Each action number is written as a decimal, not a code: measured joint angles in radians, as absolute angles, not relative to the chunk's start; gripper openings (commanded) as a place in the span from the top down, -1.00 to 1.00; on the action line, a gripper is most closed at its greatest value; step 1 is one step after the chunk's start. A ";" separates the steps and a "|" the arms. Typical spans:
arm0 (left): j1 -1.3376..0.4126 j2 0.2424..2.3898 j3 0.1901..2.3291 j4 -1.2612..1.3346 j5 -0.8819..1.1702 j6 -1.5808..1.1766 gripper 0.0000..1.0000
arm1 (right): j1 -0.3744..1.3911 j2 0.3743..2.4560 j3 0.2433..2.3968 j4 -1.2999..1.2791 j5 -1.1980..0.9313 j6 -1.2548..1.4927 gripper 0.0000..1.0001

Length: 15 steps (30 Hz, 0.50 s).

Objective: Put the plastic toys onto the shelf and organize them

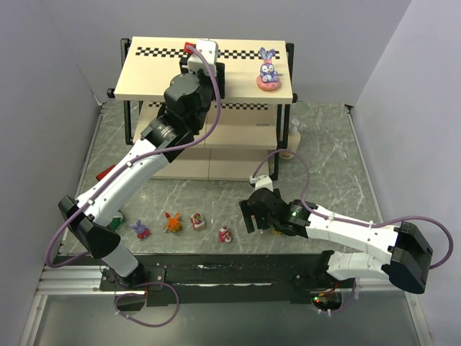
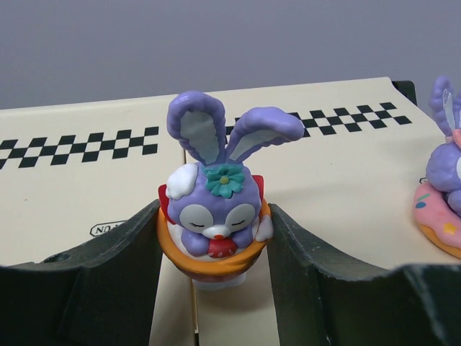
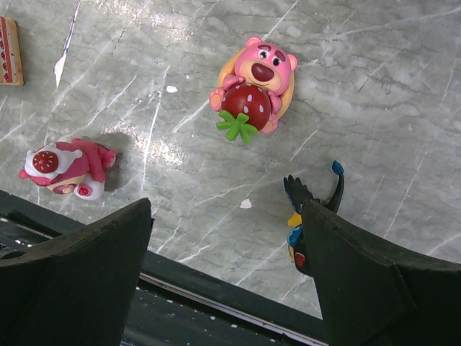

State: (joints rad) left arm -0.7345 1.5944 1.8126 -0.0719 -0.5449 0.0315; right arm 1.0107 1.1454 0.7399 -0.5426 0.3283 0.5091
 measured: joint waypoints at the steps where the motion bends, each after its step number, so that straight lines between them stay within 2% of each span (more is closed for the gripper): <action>1: -0.733 1.594 1.813 -0.072 -0.545 0.030 0.03 | 1.010 1.146 0.740 -0.542 0.328 0.509 -0.82; 15: -0.701 1.568 1.784 -0.068 -0.535 -0.019 -0.08 | 1.010 1.148 0.739 -0.542 0.328 0.522 -0.82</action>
